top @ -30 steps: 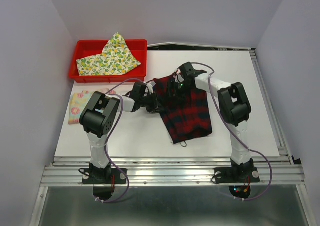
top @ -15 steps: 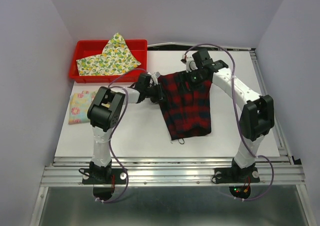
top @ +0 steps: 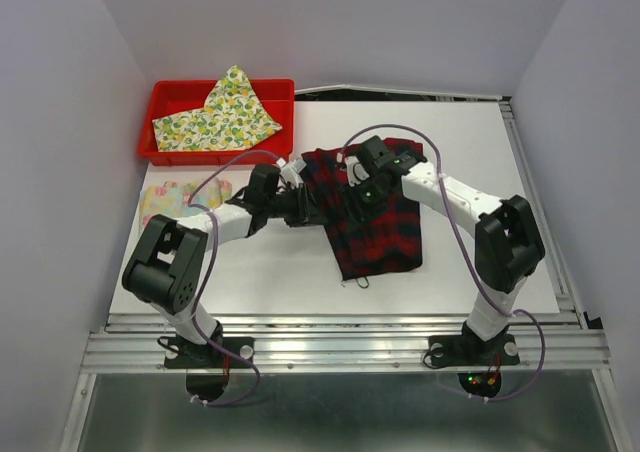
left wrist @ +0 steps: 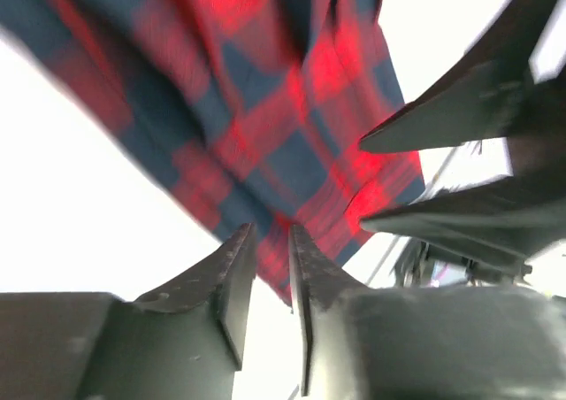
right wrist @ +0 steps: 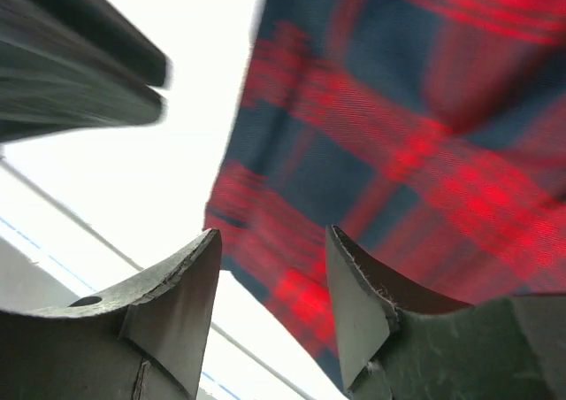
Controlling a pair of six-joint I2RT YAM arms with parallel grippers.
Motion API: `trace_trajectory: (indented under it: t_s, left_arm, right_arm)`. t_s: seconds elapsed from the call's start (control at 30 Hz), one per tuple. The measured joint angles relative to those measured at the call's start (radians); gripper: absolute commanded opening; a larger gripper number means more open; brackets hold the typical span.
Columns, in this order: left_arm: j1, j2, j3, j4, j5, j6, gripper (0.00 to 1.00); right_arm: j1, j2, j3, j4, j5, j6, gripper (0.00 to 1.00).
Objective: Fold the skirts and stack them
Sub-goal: Fold the skirt
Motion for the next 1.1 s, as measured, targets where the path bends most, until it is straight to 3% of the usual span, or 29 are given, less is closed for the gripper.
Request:
trace_trajectory:
  t_s: [0.23, 0.43, 0.63, 0.8, 0.93, 1.03, 1.1]
  left_arm:
    - [-0.058, 0.084, -0.057, 0.024, 0.031, -0.056, 0.24]
    - [-0.077, 0.188, -0.034, 0.066, 0.056, -0.090, 0.23]
    - [-0.088, 0.197, -0.034, 0.109, 0.072, -0.118, 0.22]
    - [-0.100, 0.212, -0.031, 0.139, 0.095, -0.148, 0.20]
    - [-0.108, 0.212, -0.031, 0.152, 0.100, -0.171, 0.20]
    - [-0.117, 0.217, -0.030, 0.153, 0.096, -0.177, 0.19]
    - [-0.121, 0.235, -0.022, 0.144, 0.082, -0.172, 0.18]
  right_arm:
    - [0.103, 0.000, -0.001, 0.008, 0.015, 0.056, 0.57]
    - [0.132, 0.010, -0.016, 0.011, 0.092, 0.076, 0.56]
    - [0.139, 0.048, -0.040, 0.019, 0.151, 0.075, 0.52]
    - [0.143, 0.072, -0.072, 0.026, 0.178, 0.074, 0.32]
    - [0.143, 0.085, -0.074, 0.031, 0.196, 0.074, 0.09]
    - [0.143, 0.092, -0.073, 0.033, 0.196, 0.074, 0.01]
    - [0.143, 0.094, -0.072, 0.033, 0.195, 0.075, 0.01]
